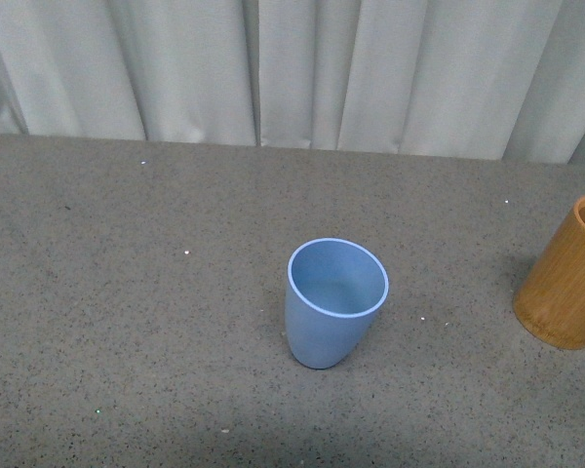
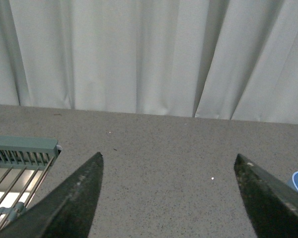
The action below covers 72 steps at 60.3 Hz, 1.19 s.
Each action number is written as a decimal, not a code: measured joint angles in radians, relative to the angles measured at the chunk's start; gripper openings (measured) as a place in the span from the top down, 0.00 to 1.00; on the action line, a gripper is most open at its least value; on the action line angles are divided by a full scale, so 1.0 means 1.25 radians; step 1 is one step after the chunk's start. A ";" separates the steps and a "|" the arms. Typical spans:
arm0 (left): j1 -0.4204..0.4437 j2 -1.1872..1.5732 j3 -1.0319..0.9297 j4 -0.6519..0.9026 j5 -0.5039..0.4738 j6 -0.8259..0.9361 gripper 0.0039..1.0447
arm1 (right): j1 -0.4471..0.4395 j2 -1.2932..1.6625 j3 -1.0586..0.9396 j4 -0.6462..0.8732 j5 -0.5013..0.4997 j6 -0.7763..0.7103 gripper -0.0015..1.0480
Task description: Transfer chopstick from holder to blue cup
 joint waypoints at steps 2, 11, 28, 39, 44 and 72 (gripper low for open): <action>0.000 0.000 0.000 0.000 0.000 0.000 0.18 | -0.004 0.066 0.019 0.037 -0.006 0.008 0.09; 0.000 0.000 0.000 0.000 0.000 0.001 0.07 | 0.008 0.298 0.107 0.103 -0.045 0.020 0.09; 0.000 0.000 0.000 0.000 0.000 0.001 0.06 | 0.075 0.540 0.266 0.145 0.043 -0.020 0.09; 0.000 0.000 0.000 0.000 0.000 0.001 0.06 | 0.135 0.663 0.339 0.156 0.097 -0.033 0.09; 0.000 0.000 0.000 0.000 0.000 0.001 0.06 | 0.146 0.729 0.369 0.156 0.125 -0.033 0.09; 0.000 0.000 0.000 0.000 0.000 0.001 0.06 | 0.177 0.903 0.469 0.161 0.168 -0.013 0.09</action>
